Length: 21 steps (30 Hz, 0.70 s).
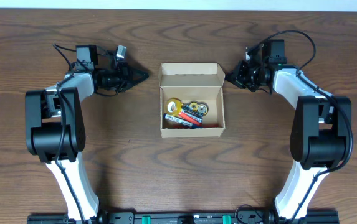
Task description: Pack container
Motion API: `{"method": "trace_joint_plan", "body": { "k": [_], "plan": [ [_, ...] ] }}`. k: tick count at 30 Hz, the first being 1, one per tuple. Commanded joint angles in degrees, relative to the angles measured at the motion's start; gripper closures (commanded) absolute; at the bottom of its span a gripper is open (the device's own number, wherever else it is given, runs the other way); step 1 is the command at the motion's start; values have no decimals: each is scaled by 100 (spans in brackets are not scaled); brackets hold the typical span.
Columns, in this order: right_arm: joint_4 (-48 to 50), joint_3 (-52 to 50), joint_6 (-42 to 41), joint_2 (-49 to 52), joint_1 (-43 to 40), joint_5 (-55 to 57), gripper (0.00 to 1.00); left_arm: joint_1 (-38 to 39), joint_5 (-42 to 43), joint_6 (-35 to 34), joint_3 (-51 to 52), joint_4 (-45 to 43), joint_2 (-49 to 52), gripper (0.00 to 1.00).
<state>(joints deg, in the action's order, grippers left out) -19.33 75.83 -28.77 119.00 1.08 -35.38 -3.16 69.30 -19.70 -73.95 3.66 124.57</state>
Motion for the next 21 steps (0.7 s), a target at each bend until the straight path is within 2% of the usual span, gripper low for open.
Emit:
{"method": "trace_joint_plan", "body": {
  "k": [1, 10, 16, 21],
  "plan": [
    [57, -90, 210, 114, -28, -378, 99, 22, 122, -22, -4, 42, 70, 94],
    [177, -553, 7, 114, -31, -586, 99, 20, 125, -24, -4, 76, 70, 94],
    [1084, -1152, -304, 114, -31, -1001, 99, 22, 125, -26, -4, 87, 70, 94],
    [1287, -1182, -343, 114, -26, -1080, 99, 81, 129, -22, -4, 98, 70, 94]
  ]
}}
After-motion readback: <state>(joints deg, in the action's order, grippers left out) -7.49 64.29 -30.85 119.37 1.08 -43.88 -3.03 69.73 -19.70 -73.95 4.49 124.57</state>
